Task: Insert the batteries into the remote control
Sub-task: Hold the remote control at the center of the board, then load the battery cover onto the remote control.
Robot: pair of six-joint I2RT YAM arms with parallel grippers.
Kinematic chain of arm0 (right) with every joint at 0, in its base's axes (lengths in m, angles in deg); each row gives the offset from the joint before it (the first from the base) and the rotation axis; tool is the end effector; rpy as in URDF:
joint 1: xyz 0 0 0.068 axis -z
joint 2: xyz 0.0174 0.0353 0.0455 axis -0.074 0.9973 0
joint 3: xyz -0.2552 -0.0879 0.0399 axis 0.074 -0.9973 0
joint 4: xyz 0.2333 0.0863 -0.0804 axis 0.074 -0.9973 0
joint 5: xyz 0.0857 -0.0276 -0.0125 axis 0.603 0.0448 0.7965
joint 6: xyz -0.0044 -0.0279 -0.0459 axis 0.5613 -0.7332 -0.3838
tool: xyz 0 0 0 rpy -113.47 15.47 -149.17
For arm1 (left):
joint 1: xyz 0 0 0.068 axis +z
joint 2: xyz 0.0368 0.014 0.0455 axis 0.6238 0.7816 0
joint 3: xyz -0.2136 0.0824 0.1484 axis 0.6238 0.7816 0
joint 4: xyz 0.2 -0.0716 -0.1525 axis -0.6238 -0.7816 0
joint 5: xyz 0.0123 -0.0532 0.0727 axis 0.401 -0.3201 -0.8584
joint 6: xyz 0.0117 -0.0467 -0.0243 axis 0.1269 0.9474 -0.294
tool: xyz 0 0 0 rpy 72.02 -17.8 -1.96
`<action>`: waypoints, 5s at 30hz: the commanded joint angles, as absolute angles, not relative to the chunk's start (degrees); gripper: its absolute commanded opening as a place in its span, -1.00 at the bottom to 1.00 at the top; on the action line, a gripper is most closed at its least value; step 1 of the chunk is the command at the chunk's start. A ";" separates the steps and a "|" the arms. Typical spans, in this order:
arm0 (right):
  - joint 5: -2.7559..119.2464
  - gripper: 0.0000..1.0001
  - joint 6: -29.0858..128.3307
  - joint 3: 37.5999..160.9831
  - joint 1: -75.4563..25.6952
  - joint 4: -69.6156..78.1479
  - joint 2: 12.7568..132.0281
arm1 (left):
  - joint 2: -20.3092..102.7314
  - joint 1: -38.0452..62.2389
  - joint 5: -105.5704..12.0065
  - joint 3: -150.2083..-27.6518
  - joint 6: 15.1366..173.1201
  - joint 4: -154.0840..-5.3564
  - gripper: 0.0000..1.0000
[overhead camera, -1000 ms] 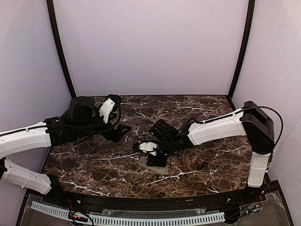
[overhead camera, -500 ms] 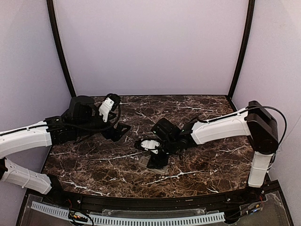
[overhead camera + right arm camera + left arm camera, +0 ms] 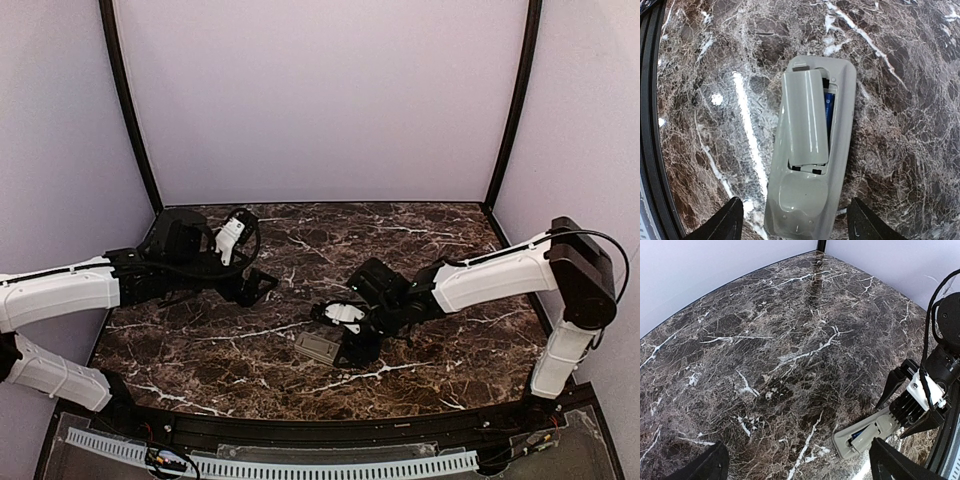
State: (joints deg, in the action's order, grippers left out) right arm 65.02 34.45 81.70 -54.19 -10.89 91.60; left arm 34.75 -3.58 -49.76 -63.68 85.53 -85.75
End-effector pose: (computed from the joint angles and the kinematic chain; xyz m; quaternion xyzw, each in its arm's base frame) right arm 0.1737 0.2998 0.1610 -0.5538 0.7771 0.2250 0.1967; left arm 0.2003 -0.1860 0.2757 0.3071 0.7897 -0.2395 0.4741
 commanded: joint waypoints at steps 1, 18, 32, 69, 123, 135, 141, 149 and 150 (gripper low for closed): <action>65.62 0.40 35.93 81.20 -53.96 -9.99 92.51 | 34.37 -2.91 -47.78 -62.12 86.70 -85.15 0.97; 62.34 0.16 31.25 82.44 -52.96 -11.22 95.69 | 36.21 -2.71 -43.69 -58.16 88.92 -84.67 0.77; 63.58 0.03 28.32 82.82 -52.35 -11.30 96.56 | 40.32 -3.16 -38.17 -50.30 91.71 -78.88 0.24; 64.48 -0.08 27.60 81.19 -52.30 -10.43 96.12 | 57.98 -10.82 -39.64 -56.61 95.46 -69.32 0.15; 64.17 -0.11 27.10 81.07 -52.32 -10.61 96.77 | 58.21 -11.64 -41.78 -57.47 97.05 -73.48 0.05; 64.17 -0.12 27.03 80.96 -52.29 -10.51 96.80 | 58.97 -11.65 -41.61 -58.47 96.49 -73.75 0.05; 64.15 -0.12 27.01 80.91 -52.35 -10.60 96.81 | 59.95 -11.61 -41.00 -59.11 96.14 -73.82 0.05; 64.17 -0.12 27.17 80.80 -52.35 -10.52 96.98 | 59.62 -11.68 -41.23 -59.04 95.39 -74.99 0.06; 64.19 -0.12 27.21 80.73 -52.31 -10.52 96.92 | 59.47 -11.72 -41.46 -58.95 95.25 -75.41 0.06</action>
